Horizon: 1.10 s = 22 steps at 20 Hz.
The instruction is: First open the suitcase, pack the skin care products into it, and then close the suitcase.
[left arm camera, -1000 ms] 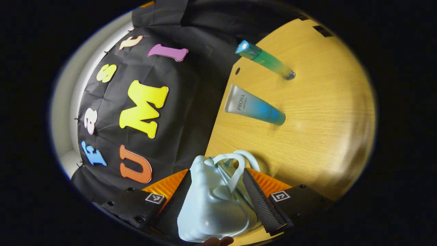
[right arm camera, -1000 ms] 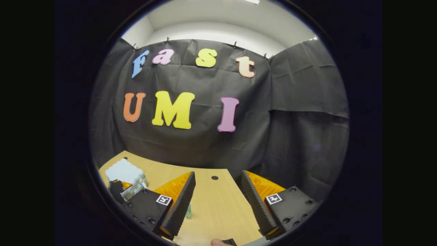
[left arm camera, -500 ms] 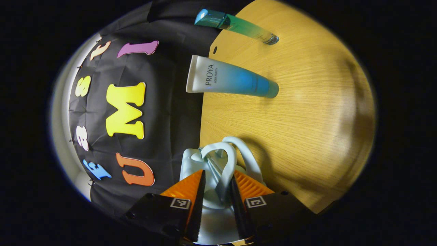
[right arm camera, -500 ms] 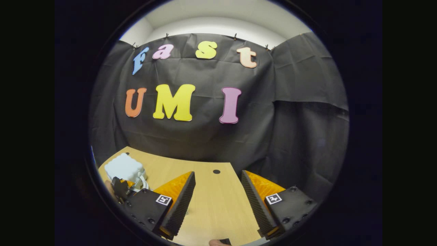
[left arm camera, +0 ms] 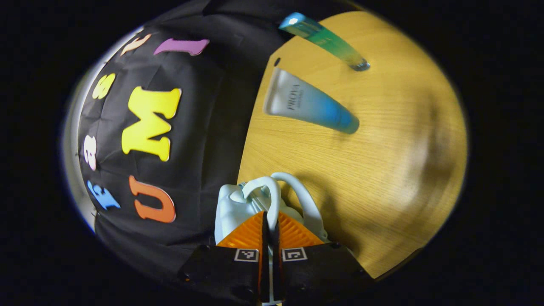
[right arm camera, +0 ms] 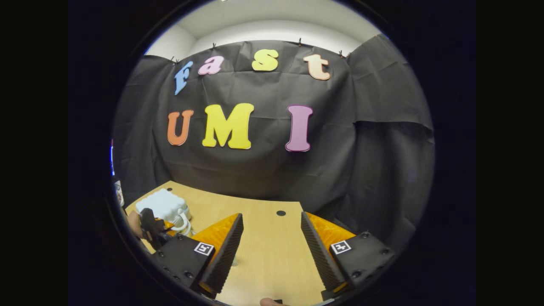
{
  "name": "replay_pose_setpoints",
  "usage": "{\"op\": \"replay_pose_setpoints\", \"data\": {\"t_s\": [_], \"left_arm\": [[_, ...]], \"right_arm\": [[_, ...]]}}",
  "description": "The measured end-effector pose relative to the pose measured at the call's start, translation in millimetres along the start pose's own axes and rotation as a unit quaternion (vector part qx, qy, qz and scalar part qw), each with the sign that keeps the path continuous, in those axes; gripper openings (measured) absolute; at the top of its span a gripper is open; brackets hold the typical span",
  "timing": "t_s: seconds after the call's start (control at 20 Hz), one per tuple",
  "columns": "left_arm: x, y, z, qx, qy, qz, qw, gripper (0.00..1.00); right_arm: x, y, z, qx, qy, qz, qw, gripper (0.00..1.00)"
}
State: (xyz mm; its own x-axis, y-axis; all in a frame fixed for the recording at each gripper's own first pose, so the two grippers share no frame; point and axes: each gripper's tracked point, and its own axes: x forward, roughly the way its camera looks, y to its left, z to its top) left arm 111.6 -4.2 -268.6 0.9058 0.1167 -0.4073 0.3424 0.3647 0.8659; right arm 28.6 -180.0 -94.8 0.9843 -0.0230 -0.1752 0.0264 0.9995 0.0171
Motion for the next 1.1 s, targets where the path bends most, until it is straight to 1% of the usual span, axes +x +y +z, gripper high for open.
{"op": "replay_pose_setpoints", "data": {"t_s": [0.05, 0.15, 0.25, 0.35, 0.45, 0.5, 0.55, 0.65, 0.75, 0.85, 0.9, 0.95, 1.0, 1.1], "left_arm": [[-8, 11, 3, -0.039, -0.011, 0.001, 0.999, 0.06], [-25, 39, 5, -0.096, -0.032, 0.011, 0.995, 0.06], [-38, 71, -2, -0.162, -0.054, 0.015, 0.985, 0.05], [-54, 109, -15, -0.225, -0.072, 0.021, 0.971, 0.05], [-64, 144, -36, -0.286, -0.081, 0.023, 0.955, 0.04], [-67, 157, -48, -0.314, -0.084, 0.018, 0.945, 0.03], [-71, 173, -59, -0.338, -0.090, 0.013, 0.937, 0.03], [-78, 205, -85, -0.378, -0.097, 0.025, 0.920, 0.03], [-77, 231, -121, -0.431, -0.092, 0.046, 0.897, 0.03], [-74, 249, -164, -0.490, -0.098, 0.071, 0.863, 0.03], [-75, 253, -193, -0.520, -0.090, 0.079, 0.846, 0.03], [-72, 257, -216, -0.542, -0.087, 0.087, 0.832, 0.03], [-68, 260, -241, -0.565, -0.083, 0.092, 0.816, 0.03], [-52, 261, -282, -0.617, -0.079, 0.084, 0.779, 0.03]], "right_arm": [[2, 1, 3, -0.003, 0.000, -0.003, 1.000, 0.81], [5, 8, 9, -0.008, -0.003, -0.011, 1.000, 0.81], [11, 23, 17, -0.012, -0.003, -0.021, 1.000, 0.81], [15, 46, 28, -0.009, -0.009, -0.023, 1.000, 0.81], [21, 72, 36, -0.013, -0.012, -0.025, 1.000, 0.81], [22, 86, 38, -0.016, -0.014, -0.024, 0.999, 0.81], [23, 99, 44, -0.017, -0.018, -0.021, 0.999, 0.81], [27, 129, 51, -0.017, -0.020, -0.014, 1.000, 0.81], [31, 153, 55, -0.019, -0.019, -0.014, 1.000, 0.81], [32, 180, 59, -0.014, -0.017, -0.009, 1.000, 0.81], [32, 193, 61, -0.012, -0.016, -0.008, 1.000, 0.81], [32, 202, 63, -0.014, -0.016, -0.007, 1.000, 0.81], [32, 212, 65, -0.016, -0.018, -0.008, 1.000, 0.81], [29, 227, 68, -0.021, -0.021, -0.011, 0.999, 0.81]]}}
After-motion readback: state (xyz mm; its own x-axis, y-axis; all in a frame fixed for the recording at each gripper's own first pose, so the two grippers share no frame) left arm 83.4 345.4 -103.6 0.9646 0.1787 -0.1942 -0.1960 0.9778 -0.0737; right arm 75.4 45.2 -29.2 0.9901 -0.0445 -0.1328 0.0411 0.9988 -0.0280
